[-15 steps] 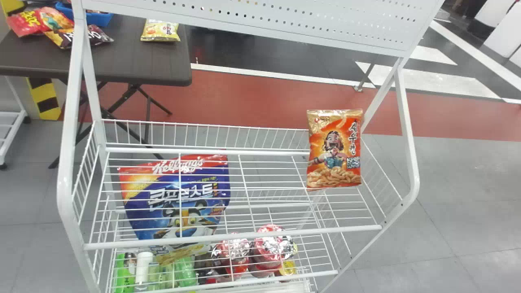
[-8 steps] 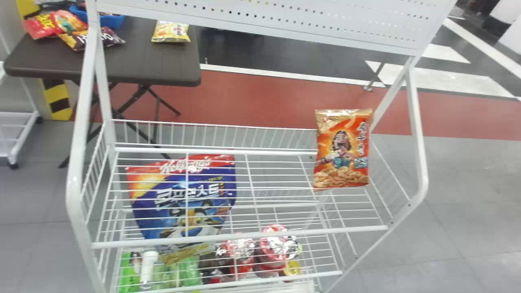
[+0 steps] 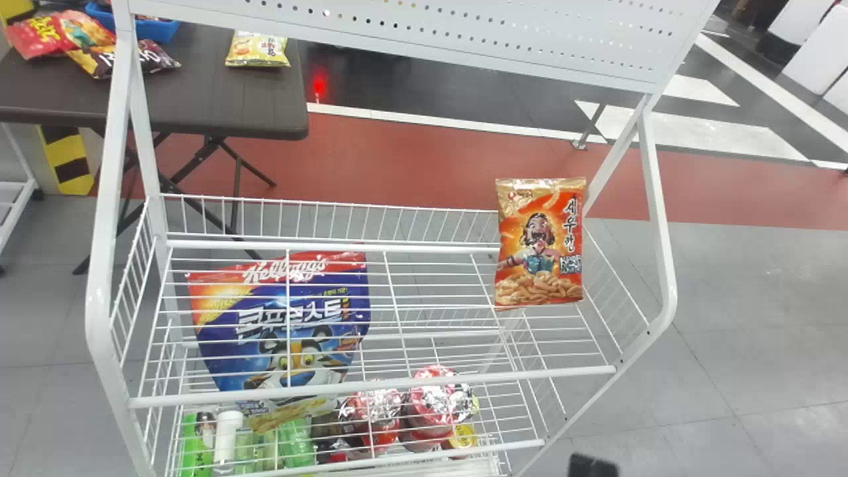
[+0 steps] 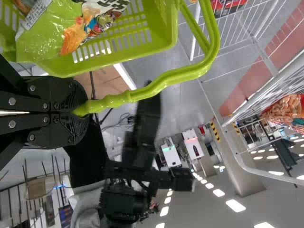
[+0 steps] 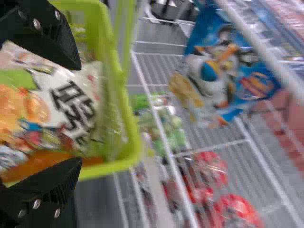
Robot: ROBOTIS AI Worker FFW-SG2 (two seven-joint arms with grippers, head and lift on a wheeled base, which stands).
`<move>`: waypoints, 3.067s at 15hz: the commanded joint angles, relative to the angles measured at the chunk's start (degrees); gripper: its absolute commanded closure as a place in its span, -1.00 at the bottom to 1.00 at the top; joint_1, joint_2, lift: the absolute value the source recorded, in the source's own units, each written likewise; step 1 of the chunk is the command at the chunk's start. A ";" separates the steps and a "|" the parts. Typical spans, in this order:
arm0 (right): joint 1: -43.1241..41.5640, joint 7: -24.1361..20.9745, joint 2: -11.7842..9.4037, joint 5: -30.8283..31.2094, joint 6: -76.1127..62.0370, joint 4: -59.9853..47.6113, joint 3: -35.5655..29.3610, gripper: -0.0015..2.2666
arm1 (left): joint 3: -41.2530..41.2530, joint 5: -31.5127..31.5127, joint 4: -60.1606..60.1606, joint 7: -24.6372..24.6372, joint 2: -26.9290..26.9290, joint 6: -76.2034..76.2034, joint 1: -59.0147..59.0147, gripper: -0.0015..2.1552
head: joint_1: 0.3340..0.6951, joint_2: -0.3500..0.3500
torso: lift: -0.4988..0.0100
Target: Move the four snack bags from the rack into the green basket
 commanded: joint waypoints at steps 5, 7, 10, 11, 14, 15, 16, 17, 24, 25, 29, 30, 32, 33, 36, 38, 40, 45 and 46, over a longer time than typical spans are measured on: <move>-15.91 -2.30 0.24 11.91 -20.95 3.98 -4.13 -0.93 | -0.51 -0.43 0.03 0.17 0.00 0.03 0.00 0.96 | 1.00 -1.00 | 0.96; -24.96 -3.09 0.24 16.57 -20.77 9.25 -4.92 -0.93 | -0.60 -0.52 0.03 0.17 0.09 0.03 0.00 0.96 | 1.00 -1.00 | 0.96; -34.89 -2.74 0.06 20.61 -21.47 17.25 -8.26 -0.93 | -0.69 -0.52 0.03 0.17 0.26 0.38 -0.35 0.96 | 1.00 -1.00 | 0.96; -37.18 -2.47 -0.20 21.58 -22.00 19.45 -9.23 -0.93 | -0.60 -0.52 0.12 0.17 0.35 0.38 -0.35 0.96 | 1.00 -1.00 | 0.96; -44.47 -1.77 -2.31 25.53 -22.18 27.80 -11.07 -0.93 | -0.07 -0.43 -0.15 -0.18 0.62 0.73 -0.44 0.96 | 1.00 -1.00 | 0.96; -45.35 -0.80 -4.07 25.62 -22.18 29.91 -11.34 -0.93 | -0.25 -0.43 0.12 -0.27 0.62 1.26 -1.32 0.96 | 1.00 -1.00 | 0.96; -45.88 0.34 -5.39 25.53 -22.18 31.58 -11.51 -0.93 | -0.60 -0.61 0.29 -0.09 0.70 1.61 -1.93 0.96 | 1.00 -1.00 | 0.96; -46.76 2.18 -5.74 25.62 -22.00 32.98 -11.78 -0.93 | -0.78 -0.70 0.29 0.00 0.70 1.61 -2.20 0.96 | 1.00 -1.00 | 0.96; -47.99 11.41 -7.15 24.65 -15.85 36.76 -12.74 0.80 | -1.39 -1.14 0.91 0.17 0.62 1.79 -2.99 0.96 | 1.00 -1.00 | 0.96; -47.02 11.41 -7.15 24.30 -15.14 35.27 -13.01 0.82 | -1.39 -1.05 0.91 0.17 0.62 1.96 -2.99 0.96 | 1.00 -1.00 | 0.96; -44.03 11.41 -6.53 22.72 -13.04 30.08 -14.15 0.94 | -1.92 -1.05 0.91 0.00 0.70 2.67 -2.81 0.96 | 1.00 -1.00 | 0.96; -43.95 11.41 -6.27 22.81 -12.86 29.20 -14.68 0.94 | -2.18 -1.05 0.82 -0.09 0.70 2.67 -2.72 0.96 | 1.00 -1.00 | 0.96; -43.33 11.41 -6.00 22.72 -13.21 28.06 -15.38 0.96 | -2.18 -1.05 0.64 -0.18 0.70 2.84 -2.46 0.96 | 1.00 -1.00 | 0.96; -43.15 11.41 -5.91 22.72 -13.21 27.27 -15.55 0.96 | -2.18 -1.05 0.47 -0.27 0.79 2.67 -2.29 0.96 | 1.00 -1.00 | 0.96; -42.54 11.41 -5.48 22.63 -13.04 25.95 -15.99 0.94 | -2.27 -1.05 0.03 -0.35 0.79 2.67 -1.58 0.96 | 1.00 -1.00 | 0.96; -42.45 13.26 -5.56 22.37 -13.21 25.95 -16.26 -0.10 | -2.36 -1.05 -0.06 -0.35 0.88 2.67 -1.49 0.96 | 1.00 -1.00 | 0.96; -42.45 14.58 -5.56 22.90 -14.79 26.04 -16.43 -1.00 | -2.98 -1.66 -0.06 -0.27 0.79 2.49 -1.49 0.96 | 1.00 -1.00 | 0.96; -48.16 14.84 -6.00 27.99 -17.78 31.75 -16.26 -0.96 | -2.71 -1.84 0.12 -0.44 0.88 2.32 -1.58 0.96 | 1.00 -1.00 | 0.96; -49.83 16.69 -6.62 27.99 -18.13 34.39 -16.08 -0.96 | -2.45 -1.84 0.29 -0.44 0.88 2.14 -1.58 0.96 | 1.00 -1.00 | 0.96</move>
